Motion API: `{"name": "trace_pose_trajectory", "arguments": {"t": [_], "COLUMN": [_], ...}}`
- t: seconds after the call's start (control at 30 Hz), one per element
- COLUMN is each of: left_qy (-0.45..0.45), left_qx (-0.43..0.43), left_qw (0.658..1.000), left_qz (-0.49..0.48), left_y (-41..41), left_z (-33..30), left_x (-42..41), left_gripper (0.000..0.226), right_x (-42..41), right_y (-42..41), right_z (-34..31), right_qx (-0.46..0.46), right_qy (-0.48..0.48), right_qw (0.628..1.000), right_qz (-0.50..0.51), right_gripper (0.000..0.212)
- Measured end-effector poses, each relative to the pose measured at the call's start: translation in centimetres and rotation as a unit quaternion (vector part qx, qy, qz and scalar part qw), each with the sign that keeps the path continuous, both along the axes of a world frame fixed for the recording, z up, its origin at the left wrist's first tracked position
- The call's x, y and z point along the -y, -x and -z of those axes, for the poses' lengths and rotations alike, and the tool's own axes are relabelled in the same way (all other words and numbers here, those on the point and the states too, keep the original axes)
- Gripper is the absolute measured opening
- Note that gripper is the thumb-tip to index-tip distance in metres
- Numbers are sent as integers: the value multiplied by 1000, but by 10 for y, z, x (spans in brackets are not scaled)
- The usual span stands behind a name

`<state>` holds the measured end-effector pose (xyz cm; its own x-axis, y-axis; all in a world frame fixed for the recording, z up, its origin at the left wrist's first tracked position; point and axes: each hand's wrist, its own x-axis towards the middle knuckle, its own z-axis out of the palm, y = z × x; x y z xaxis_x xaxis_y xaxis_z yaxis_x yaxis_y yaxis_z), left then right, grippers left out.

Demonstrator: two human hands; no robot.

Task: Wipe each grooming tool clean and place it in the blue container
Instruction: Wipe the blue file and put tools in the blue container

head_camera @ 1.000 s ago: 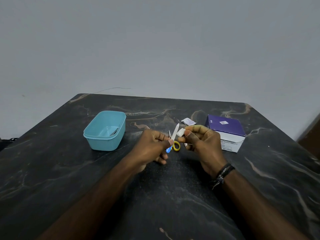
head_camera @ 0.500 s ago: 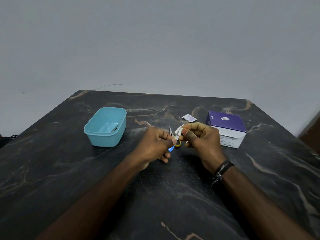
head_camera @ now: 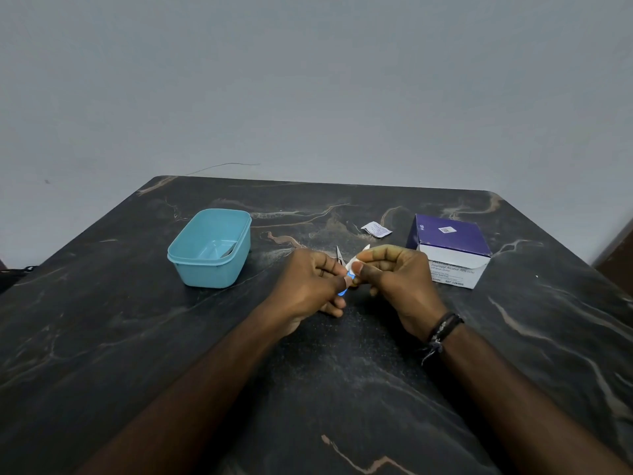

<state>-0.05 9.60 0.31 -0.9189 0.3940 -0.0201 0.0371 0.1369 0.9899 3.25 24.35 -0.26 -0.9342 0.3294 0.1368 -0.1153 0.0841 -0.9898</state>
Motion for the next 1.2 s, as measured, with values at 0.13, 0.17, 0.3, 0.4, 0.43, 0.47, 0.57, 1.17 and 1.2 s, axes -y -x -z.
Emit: {"name": "trace_pose_trajectory", "arguments": {"t": [0.13,0.17,0.3,0.4,0.43,0.47,0.57,1.17,1.2], "left_qy": [-5,-6,-15,-21,-20,-19,-14,-12,-10], "left_qx": [25,29,42,52,54,55,56,69,70], "left_qw": [1000,999,999,998,998,998,998,997,997], "left_qz": [13,15,14,5,5,6,9,15,17], "left_y": [-1,-1,-2,-2,-2,-2,-2,-5,-5], "left_z": [-3,-4,-5,-5,-5,-5,-6,-8,-8], "left_x": [0,0,-1,0,0,1,1,1,1], "left_gripper": [5,6,9,11,11,11,11,9,8], "right_x": [-3,-3,-4,-2,-1,-1,-2,-4,-4], "right_y": [1,1,-1,-3,-3,-3,0,-3,-2], "right_z": [-2,-2,-2,-3,-3,-3,-4,-4,-3], "right_qx": [-8,-11,-14,2,4,3,-14,4,5], "right_qy": [1,3,14,20,17,11,-5,29,30], "right_qw": [999,999,999,1000,1000,1000,999,999,999], "right_qz": [43,51,48,12,9,12,37,-27,-23], "right_gripper": [10,10,9,9,10,9,10,24,28]}}
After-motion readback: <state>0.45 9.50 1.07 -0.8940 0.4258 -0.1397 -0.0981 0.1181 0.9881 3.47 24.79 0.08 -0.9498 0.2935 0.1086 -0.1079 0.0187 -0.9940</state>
